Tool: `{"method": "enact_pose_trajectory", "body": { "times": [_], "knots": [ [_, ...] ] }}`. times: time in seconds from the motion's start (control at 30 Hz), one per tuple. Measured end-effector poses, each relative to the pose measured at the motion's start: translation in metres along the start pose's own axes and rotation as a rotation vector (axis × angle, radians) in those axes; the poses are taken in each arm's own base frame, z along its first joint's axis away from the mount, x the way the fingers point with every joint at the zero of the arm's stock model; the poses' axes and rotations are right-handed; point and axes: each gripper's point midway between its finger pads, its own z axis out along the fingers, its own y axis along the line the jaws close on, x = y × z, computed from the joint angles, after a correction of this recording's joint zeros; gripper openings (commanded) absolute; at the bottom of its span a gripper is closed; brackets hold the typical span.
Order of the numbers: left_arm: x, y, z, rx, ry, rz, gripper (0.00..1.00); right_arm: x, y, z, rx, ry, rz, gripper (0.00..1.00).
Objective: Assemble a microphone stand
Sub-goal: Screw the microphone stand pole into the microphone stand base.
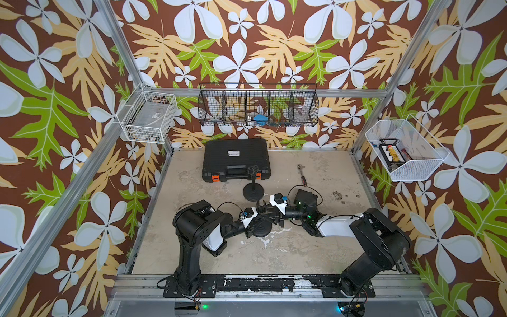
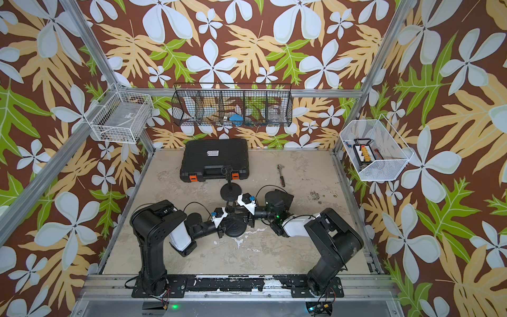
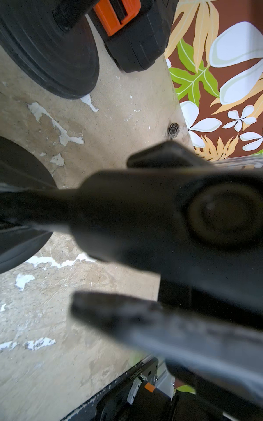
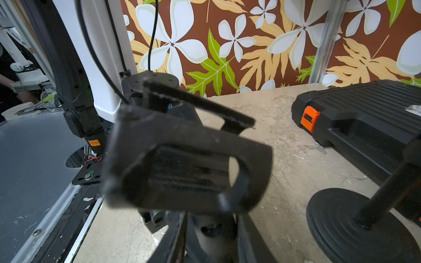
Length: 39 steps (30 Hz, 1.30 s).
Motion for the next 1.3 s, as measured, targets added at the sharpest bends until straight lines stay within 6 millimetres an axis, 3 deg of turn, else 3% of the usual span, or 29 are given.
{"method": "enact_pose_trajectory", "body": {
  "times": [0.17, 0.27, 0.43, 0.7, 1.0, 1.13, 1.17, 1.23, 1.3],
  "knots": [
    [0.000, 0.001, 0.002, 0.000, -0.002, -0.033, 0.10, -0.001, -0.004, 0.002, 0.011, -0.012, -0.030, 0.12],
    [-0.001, 0.002, 0.002, -0.003, -0.002, -0.049, 0.19, -0.001, -0.006, 0.000, 0.034, -0.025, -0.047, 0.00],
    [-0.002, 0.001, 0.001, -0.002, -0.005, -0.051, 0.32, 0.003, -0.003, -0.009, 0.095, -0.061, -0.041, 0.00],
    [-0.005, -0.001, 0.001, 0.011, -0.012, -0.096, 0.34, 0.008, 0.005, -0.011, 0.343, -0.128, -0.025, 0.00],
    [-0.005, -0.002, 0.003, 0.024, -0.015, -0.122, 0.28, 0.007, 0.003, -0.008, 0.679, -0.151, 0.021, 0.00],
    [-0.005, -0.004, 0.003, 0.032, -0.014, -0.121, 0.18, 0.007, 0.001, -0.008, 0.722, -0.149, 0.033, 0.00],
    [-0.005, -0.004, 0.003, 0.034, -0.016, -0.103, 0.16, 0.006, 0.000, -0.007, 0.724, -0.150, 0.037, 0.05],
    [-0.005, -0.005, 0.003, 0.036, -0.020, -0.083, 0.13, 0.005, -0.001, -0.006, 0.712, -0.148, 0.043, 0.29],
    [-0.004, -0.005, 0.002, 0.037, -0.021, -0.075, 0.12, 0.005, -0.001, -0.006, 0.680, -0.142, 0.051, 0.42]
  ]
}}
